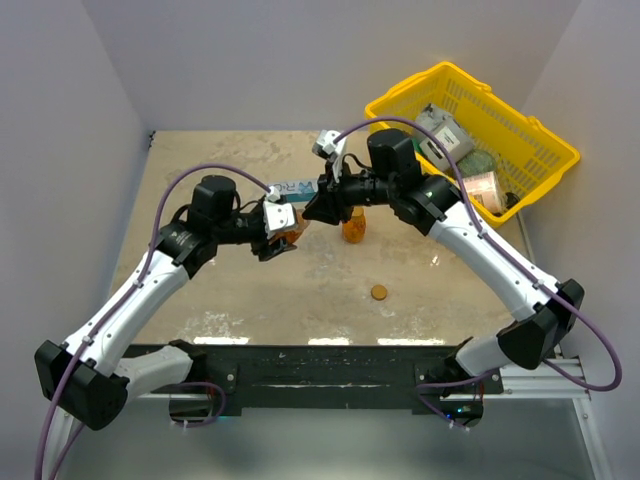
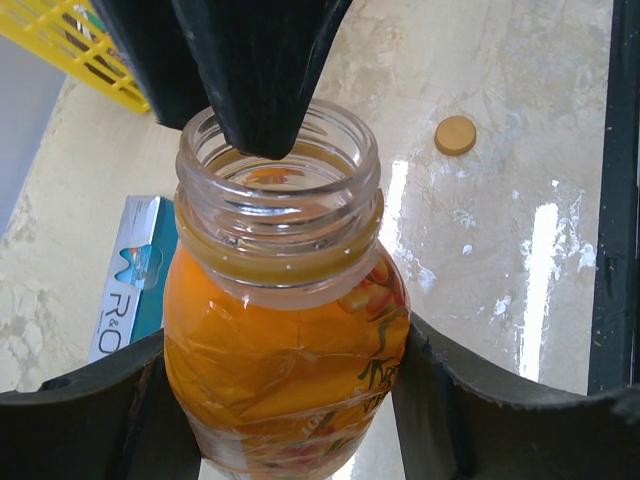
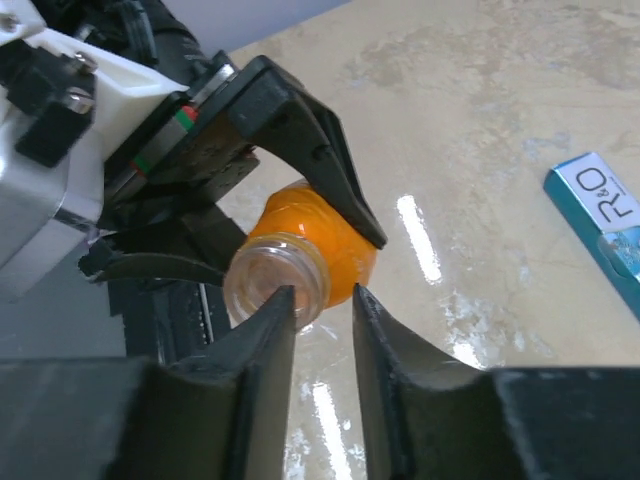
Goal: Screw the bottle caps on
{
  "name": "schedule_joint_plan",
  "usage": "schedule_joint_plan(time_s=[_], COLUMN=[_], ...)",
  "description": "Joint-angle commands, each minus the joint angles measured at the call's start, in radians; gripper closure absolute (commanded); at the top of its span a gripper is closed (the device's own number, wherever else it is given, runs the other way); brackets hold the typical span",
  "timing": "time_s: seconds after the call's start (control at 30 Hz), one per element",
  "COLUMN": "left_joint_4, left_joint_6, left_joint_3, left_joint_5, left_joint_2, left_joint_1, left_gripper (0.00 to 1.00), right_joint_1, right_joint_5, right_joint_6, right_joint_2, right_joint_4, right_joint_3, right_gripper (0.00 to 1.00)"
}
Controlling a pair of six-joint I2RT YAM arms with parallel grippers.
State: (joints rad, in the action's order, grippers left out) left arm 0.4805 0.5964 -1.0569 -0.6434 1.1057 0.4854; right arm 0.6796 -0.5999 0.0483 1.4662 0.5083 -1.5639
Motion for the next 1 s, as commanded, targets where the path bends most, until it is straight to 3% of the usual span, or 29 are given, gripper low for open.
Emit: schedule_joint_plan(time_s=[0.0, 0.1, 0.13, 0.33, 0.43, 0.47, 0.57, 0.63, 0.73, 0.77, 0.8, 0.97], left_joint_4=[-0.049, -0.049, -0.049, -0.060, -0.060, -0.062, -0.069, -0.069, -0.059, -0.054, -0.049, -0.072], left_joint_6=[0.013, 0.016, 0.014, 0.000, 0.005, 0.005, 0.002, 0.002, 0.017, 0.022, 0.026, 0.010], left_joint_3=[-0.064, -0.072, -0.072, -0.057, -0.058, -0.060, -0.067, -0.077, -0.094, -0.095, -0.098, -0.089], left_joint_5=[-0.032, -0.029, -0.029, -0.038, -0.055, -0.058, -0.075, -0.070, -0.058, -0.058, -0.056, -0.048], left_joint_2=[-0.007, -0.007, -0.007, -0.012, -0.010, -0.010, -0.006, -0.001, 0.006, 0.006, 0.008, -0.003], left_joint_1=[0.001, 0.001, 0.001, 0.001, 0.001, 0.001, 0.001, 0.001, 0.001, 0.001, 0.001, 0.001], left_gripper=[1.00, 1.00, 1.00, 0.71, 0.97, 1.00, 1.00, 1.00, 1.00, 1.00, 1.00, 1.00], right_joint_1=[0.001, 0.003, 0.002, -0.005, -0.005, -0.003, 0.000, 0.003, 0.018, 0.020, 0.020, 0.020], right_joint_5=[-0.044, -0.096, -0.119, -0.143, -0.127, -0.094, -0.043, -0.035, -0.017, -0.014, -0.012, -0.069], right_joint_6=[0.036, 0.048, 0.044, 0.044, 0.053, 0.059, 0.047, 0.055, 0.074, 0.074, 0.076, 0.100], right_joint_2=[0.037, 0.028, 0.023, -0.020, -0.017, -0.018, -0.018, -0.015, -0.009, -0.009, -0.007, 0.011], right_joint_4=[-0.002, -0.001, -0.014, -0.047, -0.028, -0.024, -0.016, -0.004, 0.010, 0.007, 0.000, 0.002], right_joint_3=[-0.013, 0.022, 0.036, 0.102, 0.100, 0.100, 0.110, 0.111, 0.113, 0.114, 0.114, 0.104], right_gripper=[0.76, 0.85, 1.00, 1.00, 1.00, 1.00, 0.67, 0.59, 0.65, 0.69, 0.80, 0.92])
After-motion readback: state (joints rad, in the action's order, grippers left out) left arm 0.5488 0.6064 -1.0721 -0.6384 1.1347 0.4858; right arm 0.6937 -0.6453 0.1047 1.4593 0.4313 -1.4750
